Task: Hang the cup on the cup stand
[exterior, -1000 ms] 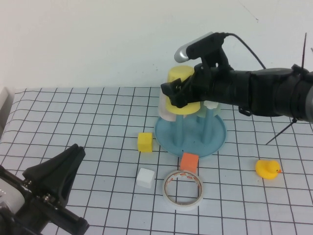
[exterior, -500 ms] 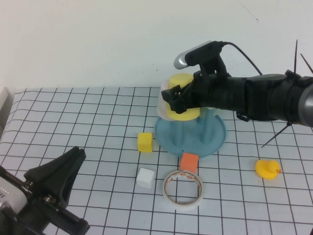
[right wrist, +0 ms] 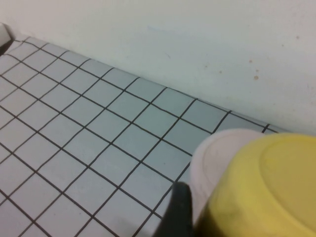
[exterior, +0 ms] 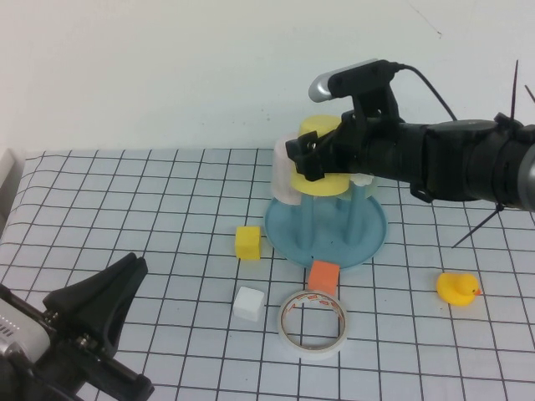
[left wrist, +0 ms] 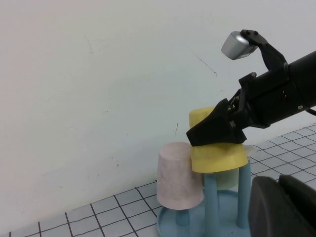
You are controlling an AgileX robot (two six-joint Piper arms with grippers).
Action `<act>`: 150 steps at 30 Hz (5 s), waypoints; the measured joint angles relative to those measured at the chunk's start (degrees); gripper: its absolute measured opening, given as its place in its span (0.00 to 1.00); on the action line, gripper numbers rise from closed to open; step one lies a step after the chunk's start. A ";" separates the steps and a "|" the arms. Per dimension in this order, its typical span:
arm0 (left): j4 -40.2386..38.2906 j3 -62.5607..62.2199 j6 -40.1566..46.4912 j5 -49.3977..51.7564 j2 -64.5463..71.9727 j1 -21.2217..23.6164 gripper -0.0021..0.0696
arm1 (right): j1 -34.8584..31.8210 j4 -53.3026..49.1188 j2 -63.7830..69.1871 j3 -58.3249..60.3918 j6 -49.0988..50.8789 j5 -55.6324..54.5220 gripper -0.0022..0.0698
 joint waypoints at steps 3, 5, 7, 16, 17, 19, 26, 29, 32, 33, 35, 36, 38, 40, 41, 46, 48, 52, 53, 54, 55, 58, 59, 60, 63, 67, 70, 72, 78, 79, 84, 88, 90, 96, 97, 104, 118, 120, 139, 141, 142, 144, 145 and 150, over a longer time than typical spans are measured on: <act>0.00 0.00 0.00 0.04 0.00 0.00 0.03 | 0.00 0.00 0.00 0.00 0.68 -0.15 0.90; 0.00 0.00 0.00 0.04 0.00 0.00 0.03 | 0.00 0.00 0.00 0.00 0.80 -0.15 0.90; 0.00 0.00 0.00 0.13 0.00 0.00 0.03 | 0.00 0.00 0.00 0.00 0.93 -0.15 0.92; 0.04 0.00 0.00 2.21 0.00 0.00 0.03 | 0.00 0.00 0.00 0.00 0.93 -0.15 0.99; 0.04 0.00 0.00 2.39 0.00 0.00 0.03 | 0.00 0.00 0.00 0.00 0.93 -0.24 0.99; 0.04 0.00 0.00 2.63 0.00 0.00 0.03 | 0.00 0.00 0.00 0.00 0.93 -0.24 0.99; -2.31 0.02 1.43 2.88 -1.30 0.00 0.03 | 0.00 0.00 -2.63 0.00 8.34 1.05 0.83; -4.84 0.02 0.64 6.39 -4.71 0.00 0.03 | 0.00 0.00 -6.61 0.00 10.37 2.22 0.49; -6.68 0.02 0.27 13.89 -10.21 0.00 0.03 | 0.00 0.00 -11.86 0.15 11.05 3.68 0.18; -7.14 -0.22 0.11 17.49 -12.42 0.00 0.03 | 0.00 0.00 -14.04 0.51 11.15 4.16 0.13; -7.14 -1.18 0.00 25.49 -16.96 0.00 0.03 | 0.00 0.00 -19.00 2.01 11.15 4.91 0.07; -7.14 -1.65 0.00 29.42 -19.23 0.00 0.03 | 0.00 0.00 -21.68 3.33 11.15 5.16 0.06; -7.14 -2.50 0.00 35.40 -23.27 0.00 0.03 | 0.00 0.00 -26.77 6.57 11.05 5.16 0.05; -7.14 -2.73 0.00 39.92 -27.53 0.00 0.03 | 0.00 0.00 -32.16 11.30 10.15 5.16 0.04; -7.14 -2.73 0.00 41.31 -29.18 0.00 0.03 | 0.00 0.00 -35.28 13.94 9.37 5.16 0.04; -6.16 -2.73 3.67 46.97 -37.42 0.00 0.03 | 0.00 0.00 -51.23 26.11 7.13 4.74 0.04; -5.17 -2.73 4.44 48.36 -39.34 0.00 0.03 | 0.00 0.00 -57.92 30.77 6.89 4.48 0.04; -4.53 -2.73 4.81 49.74 -41.22 0.00 0.03 | 0.00 0.00 -70.16 38.50 6.62 3.33 0.04; -4.49 -2.73 4.86 50.00 -41.36 0.00 0.03 | 0.00 0.00 -73.30 40.29 6.62 2.94 0.04; -4.49 -2.73 4.85 50.16 -41.36 0.00 0.03 | 0.00 0.00 -76.49 41.99 6.62 2.47 0.04; -4.49 -2.73 4.85 50.72 -41.36 0.00 0.03 | 0.00 0.00 -79.00 43.31 6.62 2.19 0.04; -4.49 -2.73 4.85 50.72 -41.36 0.00 0.03 | 0.00 0.00 -87.95 47.05 6.62 1.90 0.04; -4.49 -2.73 4.85 50.72 -41.36 0.00 0.03 | 0.00 0.00 -90.80 48.12 6.62 1.90 0.04; -4.49 -2.73 4.85 50.72 -41.36 0.00 0.03 | 0.00 0.00 -93.37 49.08 6.62 1.62 0.04; -4.49 -2.73 4.85 50.72 -41.36 0.00 0.03 | 0.00 0.00 -99.43 51.69 6.62 0.77 0.04; -4.49 -2.73 4.85 51.06 -41.36 0.00 0.03 | 0.00 0.00 -103.04 54.40 6.62 -0.15 0.04; -4.49 -2.73 4.89 51.58 -41.36 0.00 0.03 | 0.00 0.00 -103.59 56.95 6.62 -0.29 0.04; -4.49 -2.73 4.89 51.67 -41.36 0.00 0.03 | 0.00 0.00 -103.59 58.29 6.62 -0.89 0.04; -4.49 -2.73 4.89 51.80 -41.36 0.00 0.03 | 0.00 0.00 -103.59 63.11 6.62 -3.69 0.04; -4.49 -2.73 4.89 51.80 -41.36 0.00 0.03 | 0.00 0.04 -103.59 63.81 6.62 -3.82 0.04; -4.49 -2.73 4.89 51.83 -41.36 0.00 0.03 | 0.00 0.04 -103.59 68.86 6.86 -6.70 0.04; -4.49 -2.73 4.89 51.83 -41.36 0.00 0.03 | 0.00 0.27 -103.59 71.99 6.87 -9.63 0.04; -4.49 -2.73 4.98 51.83 -41.36 0.00 0.03 | 0.00 0.41 -103.59 72.23 6.42 -10.13 0.04; -4.49 -2.73 5.63 51.83 -41.36 0.00 0.03 | 0.00 -0.09 -103.59 72.23 5.42 -10.51 0.03; -4.49 -2.73 5.63 51.83 -41.36 0.00 0.03 | 0.00 -0.13 -103.59 72.12 5.42 -10.51 0.03; -4.49 -2.73 5.63 51.83 -41.36 0.00 0.03 | -0.27 -8.62 -103.59 72.12 9.82 -12.34 0.03; -4.49 -2.73 5.63 51.83 -41.36 0.00 0.03 | -25.33 -94.08 -109.94 74.30 92.63 5.19 0.03; -4.49 -2.73 5.63 51.83 -41.36 0.00 0.03 | -28.76 -98.18 -112.16 74.30 95.99 9.20 0.03; -4.49 -2.73 5.63 51.93 -41.36 0.00 0.03 | -30.69 -101.56 -115.17 82.59 101.83 16.34 0.03; -4.49 -2.73 5.63 51.93 -41.36 0.00 0.03 | -29.67 -101.92 -115.17 82.59 102.49 16.48 0.03; -4.49 -2.73 5.63 51.93 -41.36 0.00 0.03 | -29.41 -102.08 -115.17 82.59 102.73 16.57 0.03; -4.41 -2.73 5.63 51.93 -41.36 0.00 0.03 | -29.19 -102.62 -115.17 82.59 103.03 16.69 0.03; -4.41 -2.73 5.63 51.93 -41.36 0.00 0.03 | -29.19 -103.03 -115.17 82.59 103.03 16.80 0.03; -4.41 -2.73 5.63 51.93 -41.36 0.00 0.03 | -29.19 -103.38 -115.17 82.59 103.25 17.01 0.03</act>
